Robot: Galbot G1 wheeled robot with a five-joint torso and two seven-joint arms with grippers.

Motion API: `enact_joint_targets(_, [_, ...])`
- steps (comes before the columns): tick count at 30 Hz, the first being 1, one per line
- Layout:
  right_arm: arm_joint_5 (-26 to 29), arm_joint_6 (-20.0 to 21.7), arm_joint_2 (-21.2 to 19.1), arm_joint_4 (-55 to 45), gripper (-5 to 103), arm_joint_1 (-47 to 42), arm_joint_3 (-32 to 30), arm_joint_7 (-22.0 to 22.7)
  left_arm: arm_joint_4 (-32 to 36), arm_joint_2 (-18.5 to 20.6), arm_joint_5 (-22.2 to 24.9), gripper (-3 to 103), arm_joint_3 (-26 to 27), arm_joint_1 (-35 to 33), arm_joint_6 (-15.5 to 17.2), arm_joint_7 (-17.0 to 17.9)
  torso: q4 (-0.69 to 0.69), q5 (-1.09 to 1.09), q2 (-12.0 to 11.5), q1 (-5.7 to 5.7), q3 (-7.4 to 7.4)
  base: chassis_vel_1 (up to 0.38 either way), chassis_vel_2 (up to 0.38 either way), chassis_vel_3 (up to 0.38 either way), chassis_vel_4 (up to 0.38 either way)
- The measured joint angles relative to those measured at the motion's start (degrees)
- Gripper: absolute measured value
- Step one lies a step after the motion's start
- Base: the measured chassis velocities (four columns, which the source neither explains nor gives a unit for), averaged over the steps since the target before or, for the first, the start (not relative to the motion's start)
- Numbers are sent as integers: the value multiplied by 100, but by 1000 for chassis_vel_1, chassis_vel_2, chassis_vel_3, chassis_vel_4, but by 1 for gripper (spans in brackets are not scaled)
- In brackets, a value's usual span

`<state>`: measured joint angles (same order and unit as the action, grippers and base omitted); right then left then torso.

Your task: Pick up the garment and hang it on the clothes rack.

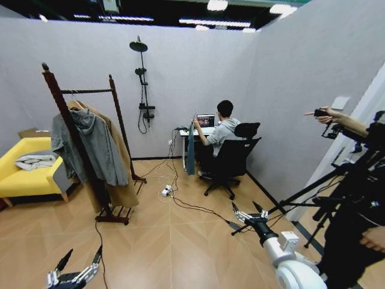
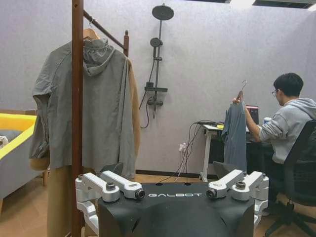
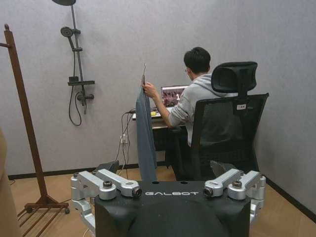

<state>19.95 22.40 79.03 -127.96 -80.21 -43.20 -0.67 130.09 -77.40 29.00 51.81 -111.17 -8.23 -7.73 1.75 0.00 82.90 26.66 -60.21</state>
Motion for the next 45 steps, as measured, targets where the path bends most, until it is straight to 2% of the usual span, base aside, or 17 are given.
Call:
enact_joint_targets(5, [109, 110, -1, 25, 100, 83, 46, 14, 0, 0, 0, 100, 0, 0, 0, 0, 0, 0, 0, 0, 0, 0, 0, 0, 0])
enact_joint_targets(7, [164, 17, -9, 105, 100, 108, 40, -317, 0, 0, 0, 100, 0, 0, 0, 0, 0, 1, 0, 0, 0, 0, 0, 0, 0])
enact_joint_targets(8, [164, 17, -9, 105, 100, 108, 40, -317, 0, 0, 0, 100, 0, 0, 0, 0, 0, 1, 0, 0, 0, 0, 0, 0, 0])
enact_joint_targets(9, [59, -223, -13, 194, 100, 115, 12, -622, 0, 0, 0, 100, 0, 0, 0, 0, 0, 0, 0, 0, 0, 0, 0, 0, 0])
enact_joint_targets(11, [-519, -485, 25, 262, 100, 114, -29, -751, 0, 0, 0, 100, 0, 0, 0, 0, 0, 0, 0, 0, 0, 0, 0, 0, 0])
enact_joint_targets(12, [-519, -485, 25, 262, 100, 114, -29, -751, 0, 0, 0, 100, 0, 0, 0, 0, 0, 0, 0, 0, 0, 0, 0, 0, 0])
enact_joint_targets(14, [-1024, -606, 98, 266, 100, 95, -35, -581, 0, 0, 0, 100, 0, 0, 0, 0, 0, 0, 0, 0, 0, 0, 0, 0, 0])
enact_joint_targets(17, [-1108, -634, 122, 266, 100, 90, -30, -524, 0, 0, 0, 100, 0, 0, 0, 0, 0, 1, 0, 0, 0, 0, 0, 0, 0])
enact_joint_targets(24, [-1014, -747, 30, 328, 100, 155, 42, -659, 0, 0, 0, 100, 0, 0, 0, 0, 0, 0, 0, 0, 0, 0, 0, 0, 0])
enact_joint_targets(31, [-601, -521, -6, 430, 100, 238, 20, -674, 0, 0, 0, 100, 0, 0, 0, 0, 0, 0, 0, 0, 0, 0, 0, 0, 0])
enact_joint_targets(45, [-587, -460, 16, 371, 100, 176, -68, -655, 0, 0, 0, 100, 0, 0, 0, 0, 0, 0, 0, 0, 0, 0, 0, 0, 0])
